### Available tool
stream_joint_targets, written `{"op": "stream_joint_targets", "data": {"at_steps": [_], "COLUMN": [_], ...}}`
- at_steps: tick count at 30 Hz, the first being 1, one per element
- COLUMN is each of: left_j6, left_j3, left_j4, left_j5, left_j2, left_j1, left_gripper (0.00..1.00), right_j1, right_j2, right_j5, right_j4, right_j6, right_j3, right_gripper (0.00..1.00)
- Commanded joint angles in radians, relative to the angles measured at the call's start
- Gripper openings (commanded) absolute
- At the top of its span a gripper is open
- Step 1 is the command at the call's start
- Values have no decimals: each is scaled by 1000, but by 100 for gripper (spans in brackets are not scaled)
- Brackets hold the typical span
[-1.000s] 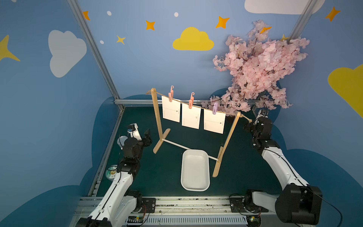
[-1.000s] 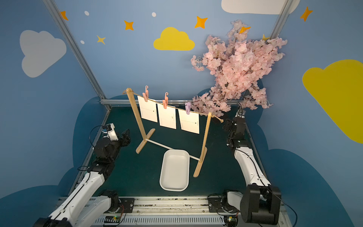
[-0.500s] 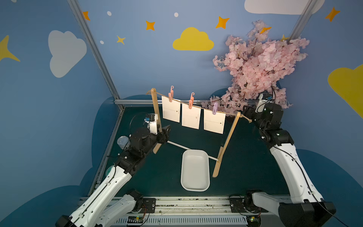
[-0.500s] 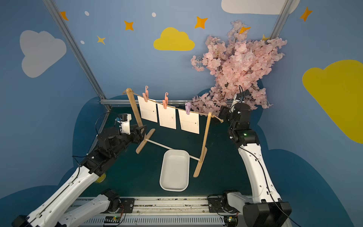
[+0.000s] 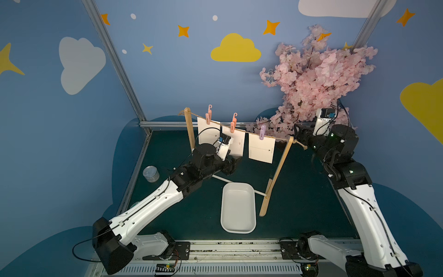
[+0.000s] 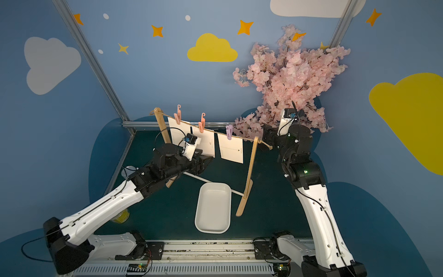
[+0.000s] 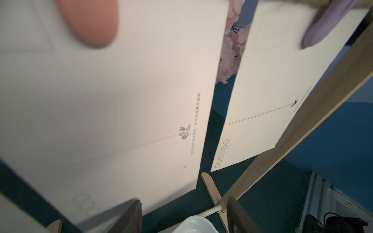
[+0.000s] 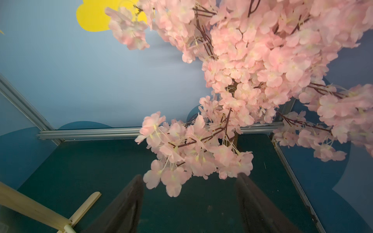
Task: Remove the postcards from the strings
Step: Pinch the postcard on the clothesline.
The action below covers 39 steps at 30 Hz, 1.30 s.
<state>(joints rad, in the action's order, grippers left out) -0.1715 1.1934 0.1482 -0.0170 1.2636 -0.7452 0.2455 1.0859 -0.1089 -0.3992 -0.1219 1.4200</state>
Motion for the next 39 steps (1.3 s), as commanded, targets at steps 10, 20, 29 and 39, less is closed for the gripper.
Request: {"op": "stream_joint_targets", "data": {"at_steps": [10, 20, 29, 39], "left_j6": [40, 51, 72, 69], "left_j3": [134, 170, 166, 184], "left_j4": [-28, -54, -80, -123], "left_j5": [-126, -54, -28, -83], "left_j2": [77, 139, 144, 168], "left_j1": [-43, -71, -72, -71], "left_gripper": [67, 69, 73, 75], "right_j1": [39, 59, 78, 98], "right_j2": [-43, -35, -24, 0], "right_j5": [146, 304, 403, 498], "right_j4": [-99, -151, -175, -182], "right_j6": [31, 23, 23, 18], "right_j3": [148, 238, 260, 282], "right_gripper": [74, 76, 76, 77]}}
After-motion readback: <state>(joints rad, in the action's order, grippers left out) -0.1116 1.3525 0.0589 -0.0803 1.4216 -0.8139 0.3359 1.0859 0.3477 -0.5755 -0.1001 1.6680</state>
